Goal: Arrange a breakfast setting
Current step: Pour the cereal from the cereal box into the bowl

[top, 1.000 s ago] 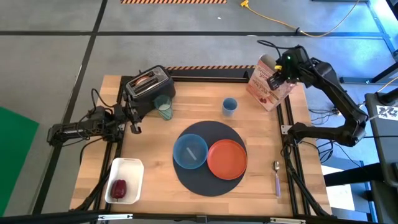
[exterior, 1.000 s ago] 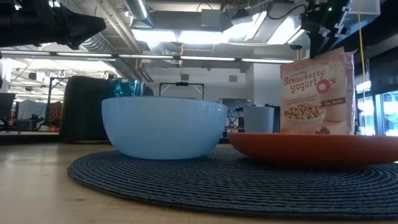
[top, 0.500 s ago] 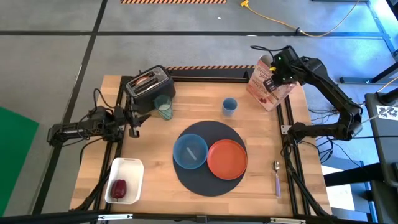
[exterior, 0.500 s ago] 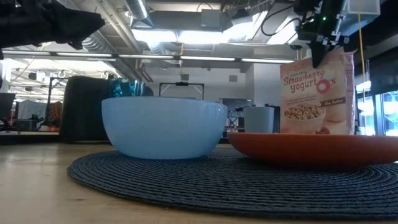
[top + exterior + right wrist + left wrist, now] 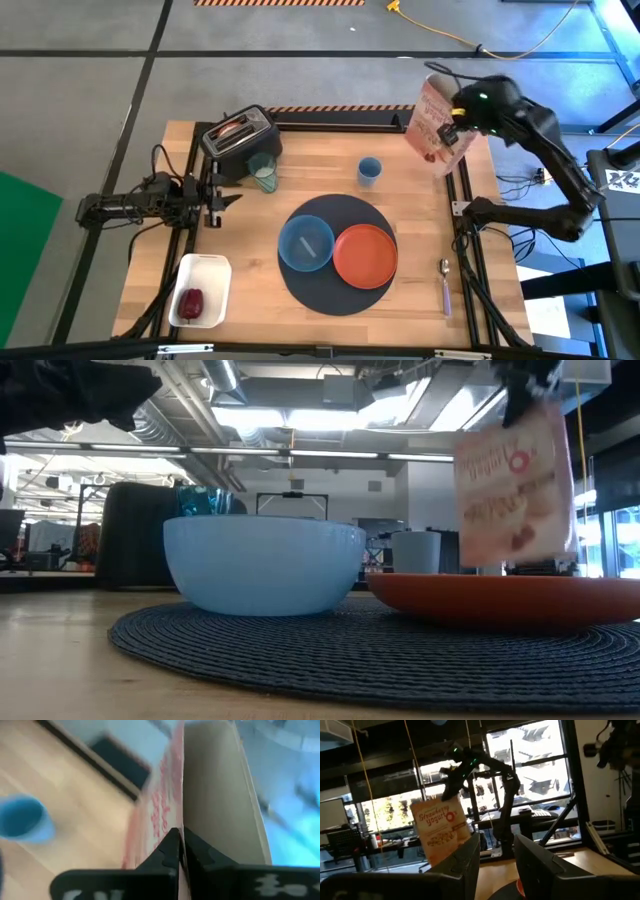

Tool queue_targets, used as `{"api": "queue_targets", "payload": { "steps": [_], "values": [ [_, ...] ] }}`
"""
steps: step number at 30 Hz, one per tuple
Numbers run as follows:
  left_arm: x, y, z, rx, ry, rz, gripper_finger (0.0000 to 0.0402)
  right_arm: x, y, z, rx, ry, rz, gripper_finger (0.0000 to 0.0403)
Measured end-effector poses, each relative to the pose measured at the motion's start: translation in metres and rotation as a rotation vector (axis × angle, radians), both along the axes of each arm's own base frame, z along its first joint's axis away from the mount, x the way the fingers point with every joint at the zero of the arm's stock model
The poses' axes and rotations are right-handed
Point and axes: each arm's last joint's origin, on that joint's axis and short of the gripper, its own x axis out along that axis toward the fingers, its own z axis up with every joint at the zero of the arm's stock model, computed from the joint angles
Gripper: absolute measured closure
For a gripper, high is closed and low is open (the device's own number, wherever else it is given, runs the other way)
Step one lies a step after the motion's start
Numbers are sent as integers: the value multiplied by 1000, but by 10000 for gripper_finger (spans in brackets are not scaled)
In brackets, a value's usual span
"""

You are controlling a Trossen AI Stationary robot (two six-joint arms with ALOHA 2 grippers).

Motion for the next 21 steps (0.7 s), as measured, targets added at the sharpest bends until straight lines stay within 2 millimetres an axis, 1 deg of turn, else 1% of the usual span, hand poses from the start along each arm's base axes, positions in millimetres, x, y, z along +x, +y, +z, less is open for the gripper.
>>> {"api": "queue_targets", "payload": {
  "steps": [3,6,11,15,18,21],
  "values": [
    [2,0,1,10,1,47,281,-5,21,17,-94,-91,154,402],
    [6,-1,2,22,-6,76,261,-7,39,29,-165,-182,262,402],
    [16,-1,6,14,-23,86,215,-6,55,38,-222,-265,388,403],
    [31,-1,13,1,47,97,183,3,64,48,-260,-374,564,403],
    [45,-2,25,-1,98,107,165,14,70,57,-287,-478,706,403],
    [62,-2,41,24,129,118,149,28,76,61,-300,-528,833,403]
  ]
}}
